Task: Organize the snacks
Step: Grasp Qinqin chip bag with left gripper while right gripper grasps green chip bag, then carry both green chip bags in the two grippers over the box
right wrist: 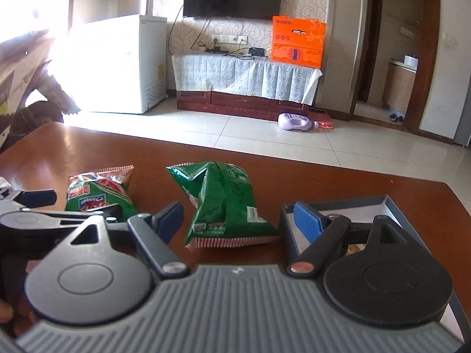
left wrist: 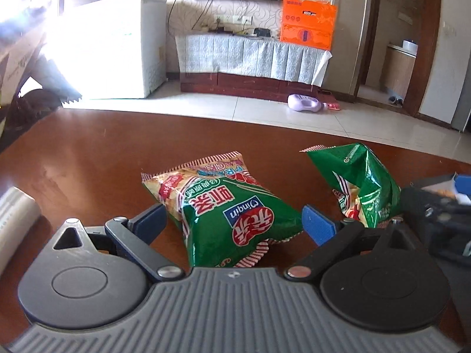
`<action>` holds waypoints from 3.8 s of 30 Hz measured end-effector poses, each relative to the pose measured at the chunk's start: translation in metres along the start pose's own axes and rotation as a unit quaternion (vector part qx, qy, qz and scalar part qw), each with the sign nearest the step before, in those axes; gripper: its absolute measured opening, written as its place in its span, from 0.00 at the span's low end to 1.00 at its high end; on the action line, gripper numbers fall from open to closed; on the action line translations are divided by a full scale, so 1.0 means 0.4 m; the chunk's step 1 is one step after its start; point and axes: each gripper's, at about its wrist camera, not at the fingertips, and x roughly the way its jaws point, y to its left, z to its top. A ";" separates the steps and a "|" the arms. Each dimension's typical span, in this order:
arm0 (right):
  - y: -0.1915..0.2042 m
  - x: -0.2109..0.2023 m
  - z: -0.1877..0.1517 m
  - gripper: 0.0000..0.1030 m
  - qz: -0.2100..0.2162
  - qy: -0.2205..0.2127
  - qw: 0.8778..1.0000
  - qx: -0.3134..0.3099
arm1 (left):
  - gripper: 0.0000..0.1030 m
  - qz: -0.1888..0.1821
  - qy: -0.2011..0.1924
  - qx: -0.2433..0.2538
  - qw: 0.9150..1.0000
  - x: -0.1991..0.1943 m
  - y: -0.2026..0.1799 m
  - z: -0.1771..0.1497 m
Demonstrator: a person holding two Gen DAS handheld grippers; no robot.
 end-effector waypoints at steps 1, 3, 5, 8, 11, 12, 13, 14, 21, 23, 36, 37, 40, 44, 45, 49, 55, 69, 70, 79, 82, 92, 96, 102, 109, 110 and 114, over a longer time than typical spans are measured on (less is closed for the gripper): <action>0.011 0.016 0.001 0.81 0.001 0.004 1.000 -0.007 | 0.97 -0.001 -0.004 -0.005 1.000 0.004 0.002 0.004; 0.025 0.042 0.004 0.81 -0.004 0.009 1.000 -0.015 | 0.97 0.009 -0.004 -0.012 1.000 0.020 0.008 0.013; 0.021 0.069 0.009 0.81 -0.007 0.013 1.000 -0.011 | 0.97 0.007 0.005 -0.020 1.000 0.046 0.014 0.020; 0.016 0.105 0.017 0.81 -0.011 0.019 1.000 -0.008 | 0.97 0.010 0.001 -0.021 1.000 0.063 0.023 0.028; 0.021 0.134 0.027 0.81 -0.013 0.021 1.000 -0.014 | 0.98 0.013 0.003 -0.011 1.000 0.088 0.026 0.022; 0.022 0.146 0.029 0.81 -0.012 0.024 1.000 -0.012 | 0.98 0.014 0.003 -0.005 1.000 0.094 0.023 0.022; 0.024 0.160 0.029 0.81 -0.009 0.029 0.999 -0.011 | 0.98 0.016 0.003 0.002 1.000 0.101 0.021 0.022; 0.027 0.177 0.027 0.81 -0.007 0.036 0.999 -0.012 | 0.98 0.018 0.003 0.011 1.000 0.106 0.017 0.022; 0.037 0.241 -0.015 0.73 0.007 0.076 0.997 0.002 | 0.97 0.014 0.003 0.032 0.999 0.136 0.002 0.025; 0.050 0.230 -0.019 0.68 0.010 0.070 0.997 -0.011 | 0.91 0.005 0.001 0.030 1.000 0.139 0.003 0.024; 0.042 0.147 -0.039 0.64 0.011 0.065 0.998 -0.015 | 0.66 -0.023 -0.010 0.024 0.999 0.122 0.016 0.006; 0.043 0.138 -0.041 0.63 0.011 0.064 0.998 -0.017 | 0.66 -0.024 -0.010 0.026 0.999 0.119 0.013 0.005; 0.049 0.107 -0.046 0.63 0.012 0.060 0.998 -0.021 | 0.66 -0.023 -0.009 0.032 0.999 0.113 0.005 0.000; 0.051 0.059 -0.058 0.63 0.020 0.060 0.998 -0.021 | 0.66 -0.019 -0.006 0.034 0.999 0.100 0.008 -0.005; 0.053 0.046 -0.062 0.63 0.021 0.061 0.998 -0.022 | 0.66 -0.018 -0.005 0.036 0.999 0.097 0.006 -0.006; 0.049 -0.005 -0.075 0.63 0.032 0.065 0.997 -0.017 | 0.67 -0.012 0.000 0.039 0.999 0.075 0.001 -0.025; 0.035 -0.076 -0.111 0.63 0.045 0.075 0.996 0.012 | 0.67 -0.006 0.007 0.053 0.999 0.040 -0.017 -0.051; 0.001 -0.194 -0.123 0.63 0.073 0.031 0.996 0.044 | 0.67 -0.008 -0.006 0.084 0.996 -0.078 -0.072 -0.054; -0.001 -0.197 -0.122 0.63 0.075 0.029 0.996 0.045 | 0.67 -0.007 -0.006 0.087 0.996 -0.084 -0.076 -0.055; -0.008 -0.209 -0.122 0.63 0.091 0.023 0.994 0.049 | 0.67 0.005 -0.008 0.092 0.996 -0.113 -0.062 -0.043; -0.009 -0.217 -0.120 0.63 0.093 0.020 0.994 0.051 | 0.67 0.006 -0.011 0.094 0.996 -0.127 -0.066 -0.046; -0.027 -0.259 -0.106 0.63 0.077 -0.011 0.996 0.041 | 0.67 -0.008 -0.037 0.099 0.994 -0.177 -0.102 -0.038; -0.046 -0.275 -0.107 0.63 0.070 -0.021 0.997 0.039 | 0.67 -0.015 -0.043 0.105 0.993 -0.187 -0.135 -0.036; -0.076 -0.296 -0.110 0.63 0.062 -0.028 0.997 0.046 | 0.66 -0.028 -0.053 0.108 0.992 -0.207 -0.182 -0.030; -0.098 -0.314 -0.114 0.63 0.056 -0.032 0.997 0.052 | 0.67 -0.036 -0.058 0.113 0.991 -0.224 -0.215 -0.035; -0.100 -0.316 -0.114 0.63 0.056 -0.033 0.997 0.052 | 0.67 -0.037 -0.058 0.113 0.991 -0.227 -0.215 -0.039; -0.111 -0.323 -0.115 0.63 0.052 -0.035 0.997 0.053 | 0.67 -0.043 -0.059 0.115 0.991 -0.231 -0.239 -0.037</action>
